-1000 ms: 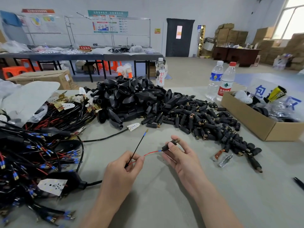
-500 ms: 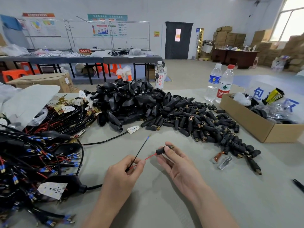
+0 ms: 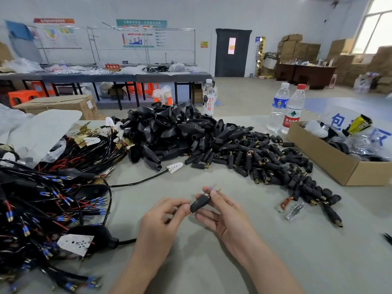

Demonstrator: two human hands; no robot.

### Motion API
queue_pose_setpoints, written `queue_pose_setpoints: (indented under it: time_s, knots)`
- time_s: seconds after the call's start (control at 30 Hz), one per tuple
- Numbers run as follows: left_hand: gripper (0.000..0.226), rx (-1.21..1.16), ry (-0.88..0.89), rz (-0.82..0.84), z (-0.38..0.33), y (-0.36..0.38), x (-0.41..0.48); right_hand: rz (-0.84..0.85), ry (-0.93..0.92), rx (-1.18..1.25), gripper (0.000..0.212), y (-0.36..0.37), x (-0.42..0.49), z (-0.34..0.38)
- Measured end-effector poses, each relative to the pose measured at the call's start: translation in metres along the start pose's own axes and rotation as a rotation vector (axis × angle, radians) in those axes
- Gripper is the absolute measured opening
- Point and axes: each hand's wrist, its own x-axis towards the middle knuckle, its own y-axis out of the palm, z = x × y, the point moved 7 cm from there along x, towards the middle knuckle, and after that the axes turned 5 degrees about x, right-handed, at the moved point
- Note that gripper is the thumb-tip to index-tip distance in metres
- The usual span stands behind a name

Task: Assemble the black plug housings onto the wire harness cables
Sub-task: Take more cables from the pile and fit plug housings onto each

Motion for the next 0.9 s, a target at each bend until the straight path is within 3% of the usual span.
queue_pose_setpoints:
  time_s: [0.17, 0.3, 0.4, 0.47, 0.57, 0.63, 0.77, 0.9]
  knots:
    - [0.023, -0.067, -0.011, 0.033, -0.009, 0.005, -0.004, 0.002, 0.002, 0.014, 0.022, 0.0, 0.0, -0.001]
    - [0.026, 0.116, 0.132, -0.021, -0.022, 0.005, -0.006, 0.065, -0.004, 0.008, 0.021, 0.007, -0.002, -0.001]
    - [0.027, 0.086, 0.147, -0.036, -0.025, 0.002, -0.006, 0.083, -0.018, 0.016, 0.029, 0.011, -0.002, -0.001]
    - [0.026, 0.017, 0.086, -0.005, -0.022, 0.003, -0.006, 0.073, -0.032, 0.025, 0.028, 0.01, -0.003, 0.0]
    - [0.006, -0.27, -0.131, 0.025, -0.012, 0.002, -0.003, 0.03, -0.065, 0.059, 0.026, 0.005, -0.001, 0.004]
    - [0.018, -0.367, -0.19, 0.032, -0.008, 0.0, 0.0, 0.016, -0.086, 0.098, 0.023, 0.003, 0.0, 0.007]
    - [0.027, -0.3, -0.245, 0.148, 0.004, 0.004, 0.002, 0.014, -0.083, 0.184, 0.019, -0.001, 0.001, 0.008]
    - [0.02, -0.202, -0.223, 0.239, 0.009, 0.006, 0.001, -0.002, -0.069, 0.237, 0.019, -0.004, 0.004, 0.007]
